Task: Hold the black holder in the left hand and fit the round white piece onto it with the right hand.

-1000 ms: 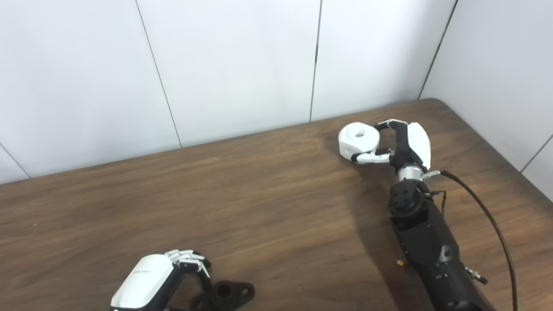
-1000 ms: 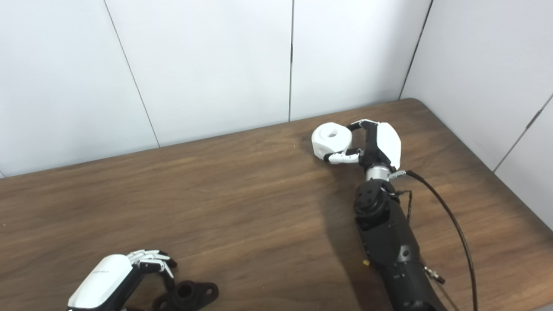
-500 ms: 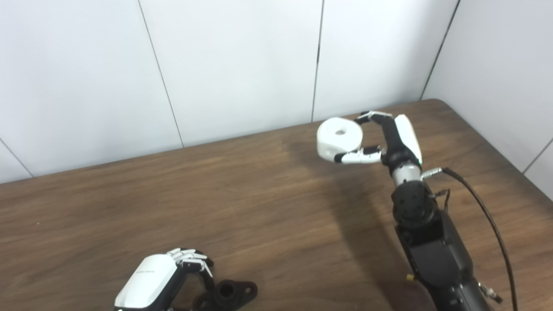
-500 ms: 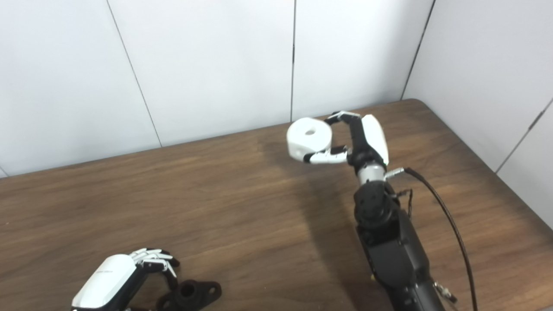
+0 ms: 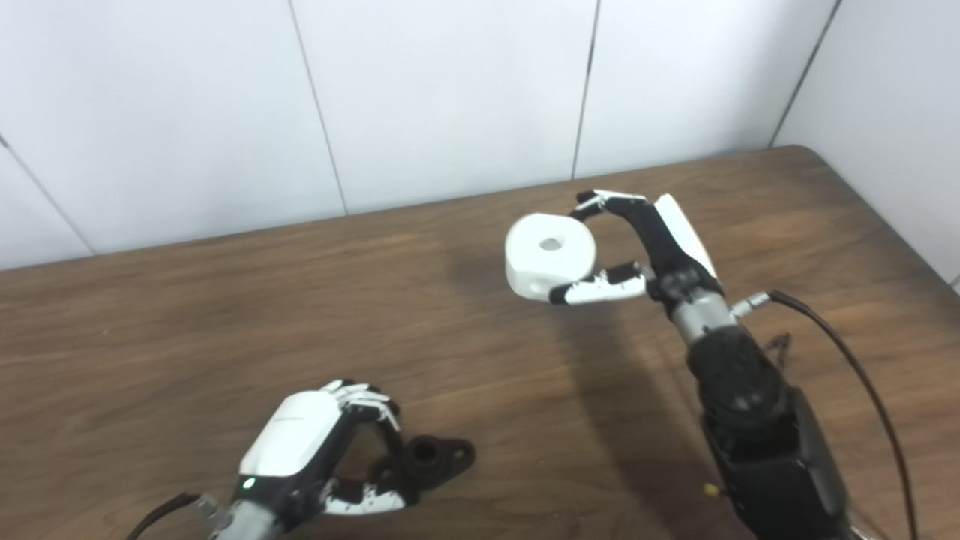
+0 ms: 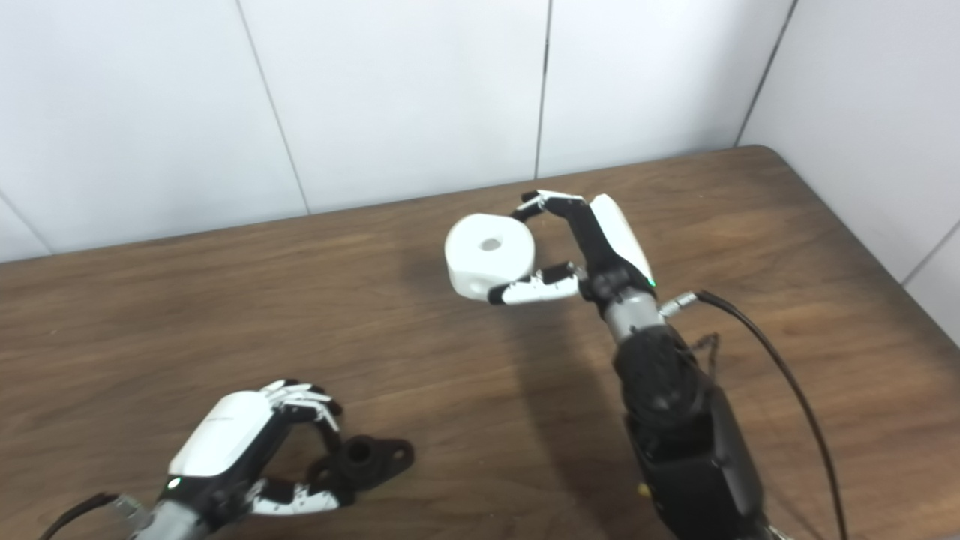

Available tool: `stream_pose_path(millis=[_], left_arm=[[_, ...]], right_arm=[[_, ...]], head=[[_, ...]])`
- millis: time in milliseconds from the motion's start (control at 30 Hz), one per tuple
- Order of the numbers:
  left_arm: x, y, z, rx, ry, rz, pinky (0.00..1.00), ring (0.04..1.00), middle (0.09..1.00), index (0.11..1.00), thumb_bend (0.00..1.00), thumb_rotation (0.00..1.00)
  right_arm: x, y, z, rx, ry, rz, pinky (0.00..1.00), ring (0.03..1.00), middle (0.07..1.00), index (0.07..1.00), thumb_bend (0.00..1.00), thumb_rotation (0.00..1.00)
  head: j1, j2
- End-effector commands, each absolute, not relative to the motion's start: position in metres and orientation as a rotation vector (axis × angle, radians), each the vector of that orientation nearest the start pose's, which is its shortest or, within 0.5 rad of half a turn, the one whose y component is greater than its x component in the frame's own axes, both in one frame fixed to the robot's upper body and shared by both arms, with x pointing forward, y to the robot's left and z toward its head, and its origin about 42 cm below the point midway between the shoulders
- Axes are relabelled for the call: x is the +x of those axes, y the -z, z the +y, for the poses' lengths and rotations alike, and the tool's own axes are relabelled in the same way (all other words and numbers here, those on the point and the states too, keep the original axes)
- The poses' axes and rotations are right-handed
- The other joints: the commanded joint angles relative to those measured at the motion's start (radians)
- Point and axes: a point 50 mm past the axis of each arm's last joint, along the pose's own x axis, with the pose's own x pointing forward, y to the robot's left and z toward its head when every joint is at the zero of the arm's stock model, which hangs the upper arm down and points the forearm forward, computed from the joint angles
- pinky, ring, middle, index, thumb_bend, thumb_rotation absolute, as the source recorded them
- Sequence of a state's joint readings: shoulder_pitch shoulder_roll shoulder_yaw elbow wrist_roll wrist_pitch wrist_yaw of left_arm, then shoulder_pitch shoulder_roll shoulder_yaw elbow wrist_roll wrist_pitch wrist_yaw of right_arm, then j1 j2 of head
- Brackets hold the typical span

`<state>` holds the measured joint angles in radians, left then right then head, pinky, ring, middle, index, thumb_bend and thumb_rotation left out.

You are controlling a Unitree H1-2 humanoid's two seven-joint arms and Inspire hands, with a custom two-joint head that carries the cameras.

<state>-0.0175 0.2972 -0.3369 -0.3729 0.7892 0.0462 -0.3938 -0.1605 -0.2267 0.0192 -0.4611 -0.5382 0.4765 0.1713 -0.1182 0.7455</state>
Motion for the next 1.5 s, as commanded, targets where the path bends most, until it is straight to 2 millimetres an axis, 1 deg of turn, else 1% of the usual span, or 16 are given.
stream_pose_path(millis=[0, 267, 367, 500, 600, 1100, 1267, 1467], left_arm=[[0.253, -0.164, 0.180, 1.090, 0.591, -0.226, 0.94, 0.862, 0.774, 0.486, 0.52, 0.05], [0.253, -0.163, 0.170, 1.088, 0.580, -0.230, 0.95, 0.864, 0.775, 0.486, 0.52, 0.05], [0.253, -0.164, 0.165, 1.092, 0.580, -0.228, 0.95, 0.868, 0.779, 0.486, 0.52, 0.05], [0.253, -0.162, 0.161, 1.084, 0.573, -0.223, 0.96, 0.867, 0.778, 0.486, 0.52, 0.05], [0.254, -0.162, 0.159, 1.080, 0.569, -0.221, 0.96, 0.868, 0.776, 0.487, 0.52, 0.05], [0.257, -0.162, 0.154, 1.082, 0.561, -0.223, 0.96, 0.865, 0.774, 0.486, 0.52, 0.05], [0.258, -0.162, 0.154, 1.083, 0.560, -0.226, 0.96, 0.864, 0.776, 0.486, 0.52, 0.05], [0.258, -0.162, 0.155, 1.086, 0.560, -0.225, 0.96, 0.861, 0.776, 0.486, 0.52, 0.05]], right_arm=[[0.297, -0.259, -0.249, -0.717, 0.049, -0.198, 0.99, 0.879, 0.816, 0.483, 0.52, 0.14], [0.267, -0.266, -0.232, -0.700, -0.088, -0.227, 1.00, 0.900, 0.829, 0.483, 0.52, 0.14], [0.258, -0.267, -0.224, -0.696, -0.134, -0.235, 0.95, 0.890, 0.826, 0.483, 0.52, 0.14], [0.247, -0.268, -0.213, -0.670, -0.184, -0.241, 1.00, 0.891, 0.826, 0.483, 0.52, 0.14], [0.241, -0.269, -0.207, -0.657, -0.209, -0.242, 1.00, 0.889, 0.822, 0.483, 0.53, 0.14], [0.228, -0.257, -0.174, -0.609, -0.323, -0.208, 1.00, 0.892, 0.831, 0.483, 0.52, 0.14], [0.225, -0.251, -0.169, -0.602, -0.345, -0.199, 1.00, 0.893, 0.829, 0.483, 0.52, 0.14], [0.226, -0.244, -0.169, -0.596, -0.356, -0.197, 1.00, 0.901, 0.831, 0.483, 0.52, 0.14]], head=[[0.011, 0.006], [0.076, 0.028], [0.090, 0.034], [0.105, 0.042], [0.109, 0.047], [0.117, 0.059], [0.119, 0.059], [0.117, 0.059]])
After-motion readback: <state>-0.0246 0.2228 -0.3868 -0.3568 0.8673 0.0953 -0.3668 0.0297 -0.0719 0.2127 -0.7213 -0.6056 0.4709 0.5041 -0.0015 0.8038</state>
